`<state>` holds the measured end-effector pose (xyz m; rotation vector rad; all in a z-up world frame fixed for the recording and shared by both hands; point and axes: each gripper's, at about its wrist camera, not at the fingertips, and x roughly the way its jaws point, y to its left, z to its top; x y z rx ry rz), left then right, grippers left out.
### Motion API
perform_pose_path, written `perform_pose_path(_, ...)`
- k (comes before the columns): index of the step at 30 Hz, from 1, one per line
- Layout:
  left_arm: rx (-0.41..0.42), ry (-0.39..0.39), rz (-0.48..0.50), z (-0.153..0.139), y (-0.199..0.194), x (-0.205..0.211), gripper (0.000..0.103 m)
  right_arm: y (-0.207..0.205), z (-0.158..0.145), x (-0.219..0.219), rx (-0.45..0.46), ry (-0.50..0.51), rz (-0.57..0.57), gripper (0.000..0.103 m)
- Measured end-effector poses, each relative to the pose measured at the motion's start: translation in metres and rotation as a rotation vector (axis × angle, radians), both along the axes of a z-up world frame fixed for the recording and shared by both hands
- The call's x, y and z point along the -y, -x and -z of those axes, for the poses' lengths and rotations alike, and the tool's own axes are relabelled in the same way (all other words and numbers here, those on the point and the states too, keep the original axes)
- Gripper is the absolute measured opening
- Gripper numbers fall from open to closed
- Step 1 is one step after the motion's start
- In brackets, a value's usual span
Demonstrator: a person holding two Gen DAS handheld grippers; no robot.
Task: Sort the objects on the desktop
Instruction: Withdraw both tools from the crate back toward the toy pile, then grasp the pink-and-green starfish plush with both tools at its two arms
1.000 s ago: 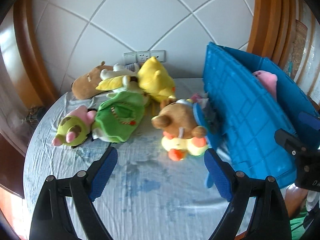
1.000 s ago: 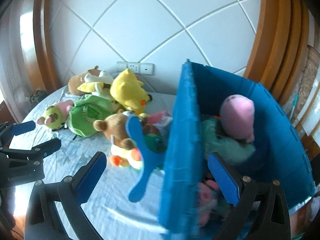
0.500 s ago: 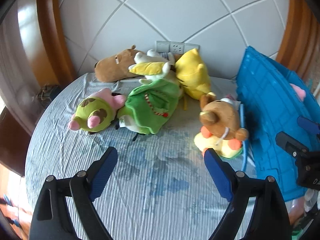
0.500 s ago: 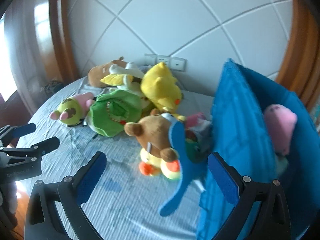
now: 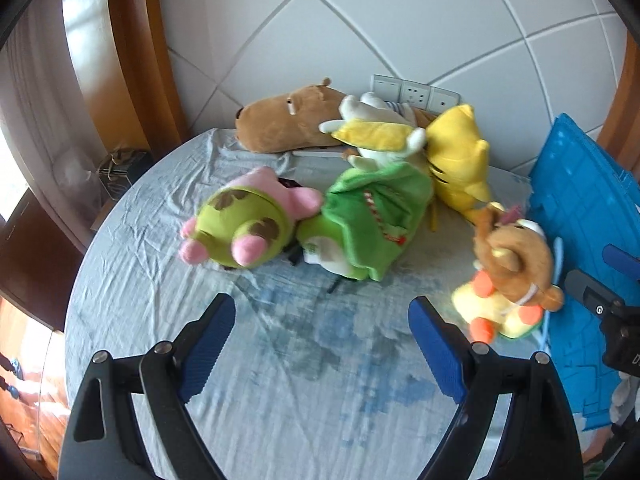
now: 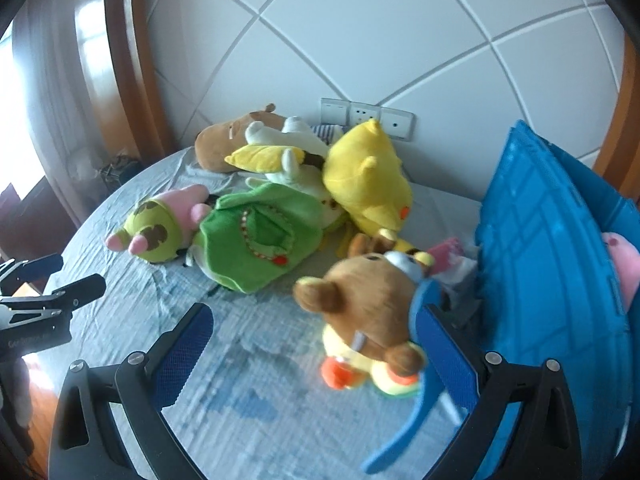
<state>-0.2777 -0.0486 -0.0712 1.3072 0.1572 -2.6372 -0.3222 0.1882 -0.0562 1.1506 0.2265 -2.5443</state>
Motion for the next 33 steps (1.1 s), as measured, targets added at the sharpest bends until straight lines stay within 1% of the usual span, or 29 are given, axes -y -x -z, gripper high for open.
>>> perform_pose_path(3,0.005,0.013,0.015,0.003,0.01,0.03,0.089,0.007,0.003,0.029,0.001,0.009,0.023,0.103)
perform_pose_path(6,0.018,0.017,0.029,0.008,0.02,0.071,0.089,0.014,0.008,0.062,0.011,0.03,0.067,0.103)
perform_pose_path(10,0.063,0.013,0.049,0.023,0.033,0.119,0.089,0.026,0.019,0.108,0.045,0.043,0.101,0.103)
perform_pose_path(12,0.077,0.008,0.054,0.029,0.039,0.135,0.089,0.031,0.025,0.133,0.064,0.048,0.099,0.103)
perform_pose_path(15,0.094,-0.007,0.058,0.038,0.049,0.156,0.089,0.038,0.033,0.165,0.083,0.017,0.087,0.103)
perform_pose_path(19,0.105,-0.026,0.055,0.05,0.064,0.172,0.089,0.055,0.042,0.196,0.093,-0.008,0.072,0.102)
perform_pose_path(21,0.118,-0.036,0.054,0.058,0.072,0.177,0.089,0.065,0.048,0.208,0.101,-0.019,0.053,0.093)
perform_pose_path(25,0.143,-0.048,0.059,0.074,0.092,0.181,0.089,0.088,0.066,0.223,0.133,-0.036,0.029,0.087)
perform_pose_path(28,0.164,-0.063,0.068,0.086,0.102,0.182,0.089,0.107,0.08,0.233,0.159,-0.047,0.013,0.078)
perform_pose_path(29,0.174,-0.065,0.074,0.091,0.106,0.181,0.086,0.113,0.084,0.237,0.168,-0.051,0.008,0.07)
perform_pose_path(30,0.185,-0.07,0.079,0.096,0.109,0.181,0.083,0.119,0.089,0.24,0.178,-0.055,0.003,0.057)
perform_pose_path(32,0.212,-0.091,0.09,0.107,0.116,0.183,0.067,0.13,0.101,0.243,0.204,-0.059,-0.004,0.042)
perform_pose_path(33,0.227,-0.098,0.092,0.113,0.119,0.184,0.064,0.135,0.106,0.244,0.215,-0.057,-0.007,0.04)
